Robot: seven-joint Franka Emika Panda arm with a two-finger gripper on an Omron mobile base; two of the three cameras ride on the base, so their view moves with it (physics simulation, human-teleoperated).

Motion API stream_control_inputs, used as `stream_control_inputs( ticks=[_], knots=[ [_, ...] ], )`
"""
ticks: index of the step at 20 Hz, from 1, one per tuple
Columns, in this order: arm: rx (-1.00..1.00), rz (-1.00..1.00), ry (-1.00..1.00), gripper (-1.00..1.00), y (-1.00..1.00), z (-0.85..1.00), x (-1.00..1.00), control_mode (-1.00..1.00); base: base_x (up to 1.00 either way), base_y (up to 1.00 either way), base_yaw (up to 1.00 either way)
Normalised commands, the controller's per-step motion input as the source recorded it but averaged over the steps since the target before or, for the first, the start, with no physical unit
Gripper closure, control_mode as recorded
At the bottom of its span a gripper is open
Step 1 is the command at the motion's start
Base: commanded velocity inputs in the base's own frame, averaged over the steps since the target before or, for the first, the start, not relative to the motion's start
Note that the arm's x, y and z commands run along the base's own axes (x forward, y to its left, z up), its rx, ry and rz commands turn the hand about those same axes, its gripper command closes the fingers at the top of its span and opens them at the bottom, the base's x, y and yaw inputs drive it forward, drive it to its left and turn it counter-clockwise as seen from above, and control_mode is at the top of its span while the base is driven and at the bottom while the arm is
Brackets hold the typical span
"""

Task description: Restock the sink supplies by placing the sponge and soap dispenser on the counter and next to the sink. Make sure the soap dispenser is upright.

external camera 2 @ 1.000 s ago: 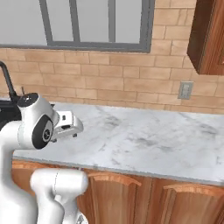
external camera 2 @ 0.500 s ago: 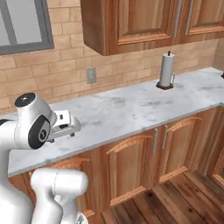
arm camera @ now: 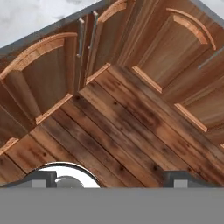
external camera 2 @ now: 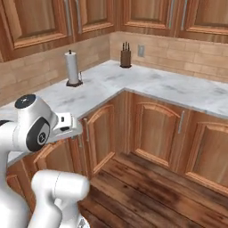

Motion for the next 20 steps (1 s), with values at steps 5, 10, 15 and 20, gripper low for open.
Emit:
stream_control_inputs(
  ticks=[5, 10, 15, 20],
  knots=[
    [0.00, 0.00, 0.00, -1.00, 0.00, 0.00, 0.00, 1.00, 0.72, -1.00, -0.43],
    [0.00, 0.00, 0.00, -1.00, 0.00, 0.00, 0.00, 1.00, 0.62, -1.00, -0.44],
    [0.00, 0.00, 0.00, -1.00, 0.00, 0.00, 0.00, 1.00, 0.43, -1.00, -0.45],
    [0.00, 0.00, 0.00, -1.00, 0.00, 0.00, 0.00, 1.00, 0.34, -1.00, -0.43]
  ],
)
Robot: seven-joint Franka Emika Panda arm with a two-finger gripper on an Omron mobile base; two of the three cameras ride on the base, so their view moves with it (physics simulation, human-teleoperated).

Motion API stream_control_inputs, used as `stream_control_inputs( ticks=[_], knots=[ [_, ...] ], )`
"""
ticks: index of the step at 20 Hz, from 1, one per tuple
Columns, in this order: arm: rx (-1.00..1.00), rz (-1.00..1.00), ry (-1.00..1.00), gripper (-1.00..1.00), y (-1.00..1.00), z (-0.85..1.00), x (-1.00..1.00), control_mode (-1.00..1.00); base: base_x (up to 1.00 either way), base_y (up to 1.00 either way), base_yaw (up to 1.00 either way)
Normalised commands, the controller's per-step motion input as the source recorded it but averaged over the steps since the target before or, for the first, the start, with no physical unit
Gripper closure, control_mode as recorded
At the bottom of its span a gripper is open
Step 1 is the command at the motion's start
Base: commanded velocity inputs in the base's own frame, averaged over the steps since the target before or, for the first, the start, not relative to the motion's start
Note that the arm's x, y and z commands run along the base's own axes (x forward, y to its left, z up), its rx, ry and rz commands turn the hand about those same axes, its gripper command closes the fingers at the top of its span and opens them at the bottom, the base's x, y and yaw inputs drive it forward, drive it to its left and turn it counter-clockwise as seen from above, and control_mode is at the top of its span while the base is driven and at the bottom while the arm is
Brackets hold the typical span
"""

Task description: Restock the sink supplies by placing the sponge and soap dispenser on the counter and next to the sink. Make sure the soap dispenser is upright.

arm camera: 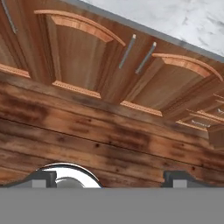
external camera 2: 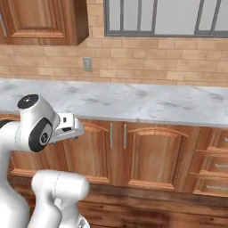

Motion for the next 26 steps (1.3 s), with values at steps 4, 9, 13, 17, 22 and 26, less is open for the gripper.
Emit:
stream_control_inputs(
  ticks=[4, 9, 13, 17, 22, 26],
  knots=[
    [0.00, 0.00, 0.00, -1.00, 0.00, 0.00, 0.00, 1.00, 0.64, -0.98, -0.38],
    [0.00, 0.00, 0.00, -1.00, 0.00, 0.00, 0.00, 1.00, 0.80, -0.76, -0.34],
    [0.00, 0.00, 0.00, -1.00, 0.00, 0.00, 0.00, 1.00, 0.81, -0.70, -0.31],
    [0.00, 0.00, 0.00, -1.00, 0.00, 0.00, 0.00, 1.00, 0.55, -0.96, -0.30],
    [0.00, 0.00, 0.00, -1.00, 0.00, 0.00, 0.00, 1.00, 0.34, -1.00, -0.22],
    [0.00, 0.00, 0.00, -1.00, 0.00, 0.00, 0.00, 1.00, 0.09, -1.00, -0.12]
  ],
)
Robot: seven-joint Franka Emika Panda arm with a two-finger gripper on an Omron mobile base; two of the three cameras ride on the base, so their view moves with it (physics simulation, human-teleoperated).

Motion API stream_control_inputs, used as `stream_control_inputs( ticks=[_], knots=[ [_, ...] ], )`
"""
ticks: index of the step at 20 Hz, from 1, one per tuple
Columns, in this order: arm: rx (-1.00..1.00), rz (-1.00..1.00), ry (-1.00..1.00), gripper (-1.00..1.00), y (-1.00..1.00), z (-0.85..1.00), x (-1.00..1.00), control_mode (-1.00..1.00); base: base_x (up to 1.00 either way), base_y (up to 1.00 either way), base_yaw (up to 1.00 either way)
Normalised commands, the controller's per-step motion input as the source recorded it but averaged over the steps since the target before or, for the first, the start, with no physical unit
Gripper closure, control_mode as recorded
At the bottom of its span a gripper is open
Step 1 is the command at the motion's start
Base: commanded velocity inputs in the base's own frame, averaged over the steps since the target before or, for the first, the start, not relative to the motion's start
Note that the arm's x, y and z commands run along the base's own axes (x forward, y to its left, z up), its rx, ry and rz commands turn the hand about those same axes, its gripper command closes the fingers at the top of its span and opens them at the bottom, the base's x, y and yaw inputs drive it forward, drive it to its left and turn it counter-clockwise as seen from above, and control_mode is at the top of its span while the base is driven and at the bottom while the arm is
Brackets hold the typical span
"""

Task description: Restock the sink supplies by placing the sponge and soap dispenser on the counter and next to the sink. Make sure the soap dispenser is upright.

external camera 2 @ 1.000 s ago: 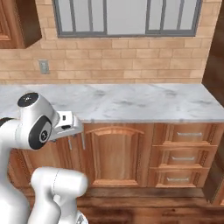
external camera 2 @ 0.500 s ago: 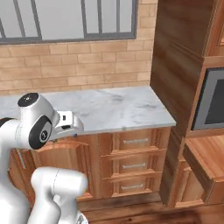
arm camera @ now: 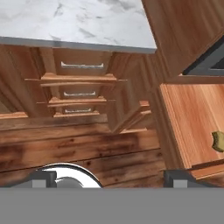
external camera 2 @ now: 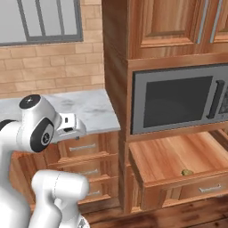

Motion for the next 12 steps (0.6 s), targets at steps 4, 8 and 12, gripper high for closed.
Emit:
stream_control_inputs(
  ticks=[4, 8, 12],
  knots=[
    [0.00, 0.00, 0.00, -1.00, 0.00, 0.00, 0.00, 1.00, -0.10, -1.00, -0.04],
    [0.00, 0.00, 0.00, -1.00, 0.00, 0.00, 0.00, 1.00, -0.19, -1.00, 0.00],
    [0.00, 0.00, 0.00, -1.00, 0.00, 0.00, 0.00, 1.00, 0.00, -1.00, 0.10]
  ],
)
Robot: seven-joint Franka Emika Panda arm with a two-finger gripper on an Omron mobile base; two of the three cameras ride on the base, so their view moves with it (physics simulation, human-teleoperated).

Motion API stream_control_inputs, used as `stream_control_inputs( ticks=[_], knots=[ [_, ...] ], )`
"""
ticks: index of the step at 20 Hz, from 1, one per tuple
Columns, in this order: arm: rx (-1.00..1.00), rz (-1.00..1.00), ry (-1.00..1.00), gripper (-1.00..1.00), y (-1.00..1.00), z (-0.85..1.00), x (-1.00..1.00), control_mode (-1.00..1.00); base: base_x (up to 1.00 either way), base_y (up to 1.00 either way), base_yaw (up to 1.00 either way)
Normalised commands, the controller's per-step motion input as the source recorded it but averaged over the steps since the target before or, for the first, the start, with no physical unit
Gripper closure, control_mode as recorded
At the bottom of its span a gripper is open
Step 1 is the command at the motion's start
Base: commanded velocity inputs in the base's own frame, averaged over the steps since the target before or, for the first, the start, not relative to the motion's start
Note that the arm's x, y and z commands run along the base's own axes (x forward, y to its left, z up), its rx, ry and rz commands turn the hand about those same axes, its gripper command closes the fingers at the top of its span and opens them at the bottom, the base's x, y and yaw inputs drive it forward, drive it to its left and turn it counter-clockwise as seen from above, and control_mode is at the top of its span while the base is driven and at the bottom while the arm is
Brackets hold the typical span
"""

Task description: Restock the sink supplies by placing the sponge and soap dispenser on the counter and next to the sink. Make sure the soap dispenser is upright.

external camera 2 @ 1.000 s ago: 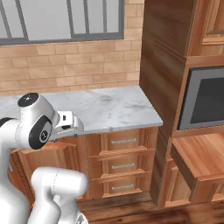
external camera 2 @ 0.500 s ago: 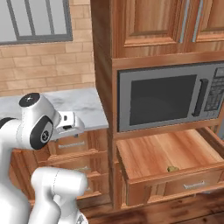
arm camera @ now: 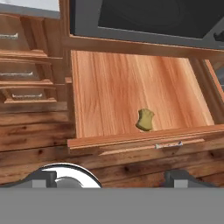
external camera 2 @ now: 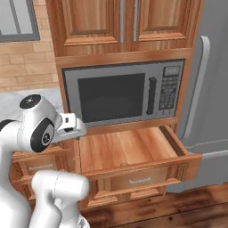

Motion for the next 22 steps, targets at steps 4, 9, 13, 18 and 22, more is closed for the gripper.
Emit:
stream_control_inputs(
  ticks=[4, 9, 13, 18, 22],
  knots=[
    [0.00, 0.00, 0.00, -1.00, 0.00, 0.00, 0.00, 1.00, 0.00, -1.00, 0.17],
    [0.00, 0.00, 0.00, -1.00, 0.00, 0.00, 0.00, 1.00, 0.00, -0.53, 0.29],
    [0.01, 0.06, 0.01, -1.00, 0.00, -0.18, 0.00, -1.00, 0.00, -0.03, 0.24],
    [0.01, 0.11, 0.22, -1.00, 0.00, -0.99, 0.35, -1.00, 0.00, 0.00, 0.00],
    [0.03, -0.01, 0.29, -1.00, 0.00, -0.88, 0.70, -1.00, 0.00, 0.00, 0.00]
  ],
)
